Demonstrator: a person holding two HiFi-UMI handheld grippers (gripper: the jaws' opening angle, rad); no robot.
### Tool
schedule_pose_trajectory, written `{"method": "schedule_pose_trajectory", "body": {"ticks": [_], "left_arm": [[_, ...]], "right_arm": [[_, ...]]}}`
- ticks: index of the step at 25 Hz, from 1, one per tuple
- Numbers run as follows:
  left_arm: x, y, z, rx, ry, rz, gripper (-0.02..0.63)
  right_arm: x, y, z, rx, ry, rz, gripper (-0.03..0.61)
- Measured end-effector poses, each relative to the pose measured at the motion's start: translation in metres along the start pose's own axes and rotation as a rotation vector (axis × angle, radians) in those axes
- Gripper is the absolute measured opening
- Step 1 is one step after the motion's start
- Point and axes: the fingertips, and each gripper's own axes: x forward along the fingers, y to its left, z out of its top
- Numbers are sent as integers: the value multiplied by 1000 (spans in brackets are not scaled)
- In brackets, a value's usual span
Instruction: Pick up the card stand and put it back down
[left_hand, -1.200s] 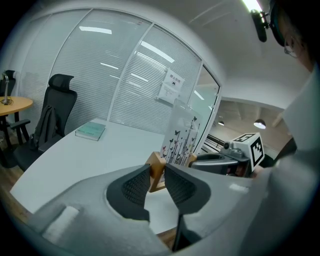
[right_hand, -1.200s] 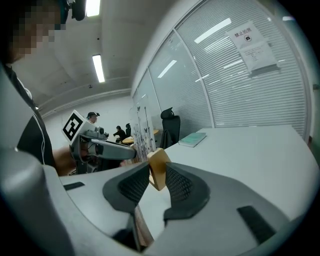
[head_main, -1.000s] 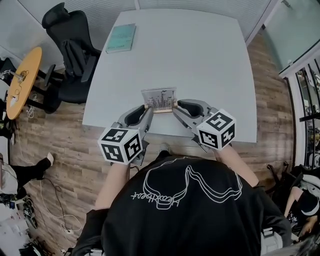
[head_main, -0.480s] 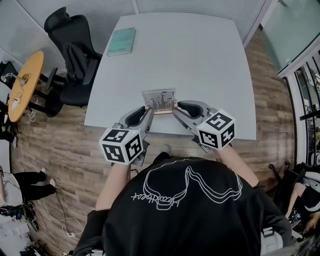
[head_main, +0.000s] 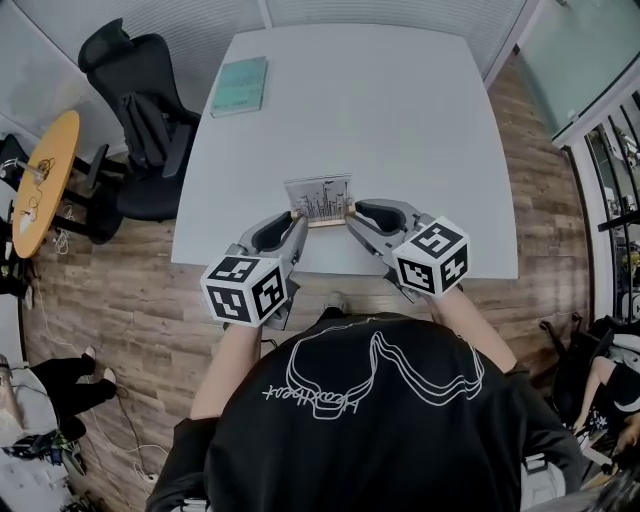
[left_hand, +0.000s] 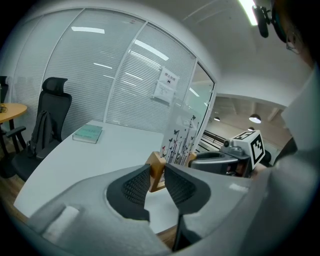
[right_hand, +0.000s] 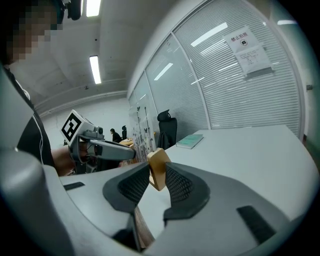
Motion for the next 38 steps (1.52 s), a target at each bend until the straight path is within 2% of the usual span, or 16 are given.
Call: {"method": "schedule_pose_trajectory", "body": {"ticks": [18, 21, 25, 38], "left_arm": [[67, 105, -6, 36, 83, -57, 92], [80, 123, -11, 64, 98, -61, 92], [101, 145, -19, 123, 115, -59, 92], [151, 185, -63, 144, 200, -78, 89]], "right_arm": [[105, -54, -14, -15, 91, -79, 100], [124, -64, -20, -12, 104, -88, 100], [147, -80, -31, -18, 121, -105, 100], [191, -120, -89, 12, 220, -142, 95]]}}
